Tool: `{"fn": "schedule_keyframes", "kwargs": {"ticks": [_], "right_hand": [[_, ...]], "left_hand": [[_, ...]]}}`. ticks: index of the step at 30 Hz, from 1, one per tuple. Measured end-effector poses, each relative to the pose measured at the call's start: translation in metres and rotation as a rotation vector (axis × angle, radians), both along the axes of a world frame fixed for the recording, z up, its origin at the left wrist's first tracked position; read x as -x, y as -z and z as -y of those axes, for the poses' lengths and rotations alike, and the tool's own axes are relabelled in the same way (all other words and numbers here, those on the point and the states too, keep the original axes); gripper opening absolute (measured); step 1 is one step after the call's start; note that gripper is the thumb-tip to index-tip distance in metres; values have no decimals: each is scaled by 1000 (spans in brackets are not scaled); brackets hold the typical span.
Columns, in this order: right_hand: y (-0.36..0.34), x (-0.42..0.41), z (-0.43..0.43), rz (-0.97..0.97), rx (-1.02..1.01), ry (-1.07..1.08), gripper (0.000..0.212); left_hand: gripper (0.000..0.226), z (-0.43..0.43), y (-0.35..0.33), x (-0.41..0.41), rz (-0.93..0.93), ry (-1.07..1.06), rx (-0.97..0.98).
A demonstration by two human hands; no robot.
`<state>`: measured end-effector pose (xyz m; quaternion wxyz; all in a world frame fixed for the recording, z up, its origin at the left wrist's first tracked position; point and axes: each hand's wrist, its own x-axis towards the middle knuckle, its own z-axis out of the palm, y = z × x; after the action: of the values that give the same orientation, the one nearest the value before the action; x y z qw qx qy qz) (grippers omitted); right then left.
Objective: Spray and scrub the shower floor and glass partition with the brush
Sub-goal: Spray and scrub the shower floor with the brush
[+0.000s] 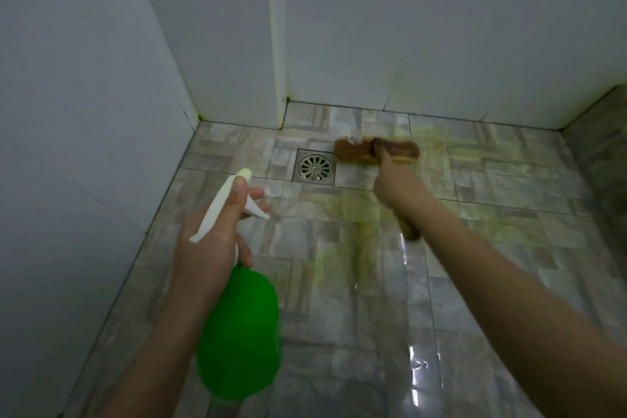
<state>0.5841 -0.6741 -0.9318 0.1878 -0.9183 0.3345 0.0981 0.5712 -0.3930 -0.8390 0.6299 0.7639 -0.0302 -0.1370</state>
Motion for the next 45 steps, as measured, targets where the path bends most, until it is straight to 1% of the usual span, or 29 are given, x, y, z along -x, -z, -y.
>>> {"fn": "schedule_keyframes", "kwargs": {"ticks": [2,4,6,9,10,12,14,16,17,19,21,24,25,27,29,31,33,35,37,39,42,43,45], "right_hand": [[-12,-47,28,-24,-18,20,68],[-22,-70,32,-86,37,28,65],[-16,-57,11,-80,72,12,66],[6,-15,-30,3,39,-19,74],[15,-16,-28,1,50,-37,74],[10,-49,-8,11,56,13,71],[-15,-83,4,-26,38,44,67],[-23,-95,-6,-117,78,5,57],[-19,-87,-20,-98,84,-32,55],[-3,-68,-49,0,48,-96,67],[11,-82,-53,21,53,-129,76],[-3,-135,-36,13,44,-63,74],[-8,-139,-35,-2,58,-63,74],[-3,-117,-49,16,60,-95,74],[10,-62,-74,55,16,-114,78],[18,-28,-89,-24,59,-178,77],[21,-45,-76,-11,113,-217,78],[15,-81,-53,16,67,-175,82],[2,-98,-47,-5,67,-143,81],[4,-75,-64,8,72,-114,76],[16,-6,-107,-13,22,-190,75],[19,0,-108,-34,42,-239,75],[16,-25,-88,-49,102,-275,73]], "left_hand": [[32,2,1,-3,10,-12,-5],[37,4,0,-6,14,-20,7],[39,5,-1,-9,12,-22,20],[39,5,-1,-10,13,-32,27],[39,6,1,-10,13,-34,26],[38,5,3,-9,22,-38,24],[36,2,2,-9,27,-50,34],[34,-2,1,-13,30,-62,54],[33,-4,1,-16,23,-66,59],[32,-5,2,-21,13,-83,73],[31,-4,6,-23,9,-90,72],[31,-7,11,-24,13,-82,57],[31,-10,12,-24,12,-82,53],[30,-17,14,-24,-2,-85,50],[29,-21,13,-26,-24,-77,56],[30,-22,16,-26,-33,-66,41],[31,-22,18,-25,-33,-62,17],[31,-24,20,-24,-26,-65,-7],[29,-31,20,-23,-28,-68,-19],[29,-36,19,-23,-51,-68,-16],[35,-39,17,-23,-103,-79,-24],[36,-39,16,-22,-108,-80,-28],[35,-39,13,-19,-100,-84,-31]]}}
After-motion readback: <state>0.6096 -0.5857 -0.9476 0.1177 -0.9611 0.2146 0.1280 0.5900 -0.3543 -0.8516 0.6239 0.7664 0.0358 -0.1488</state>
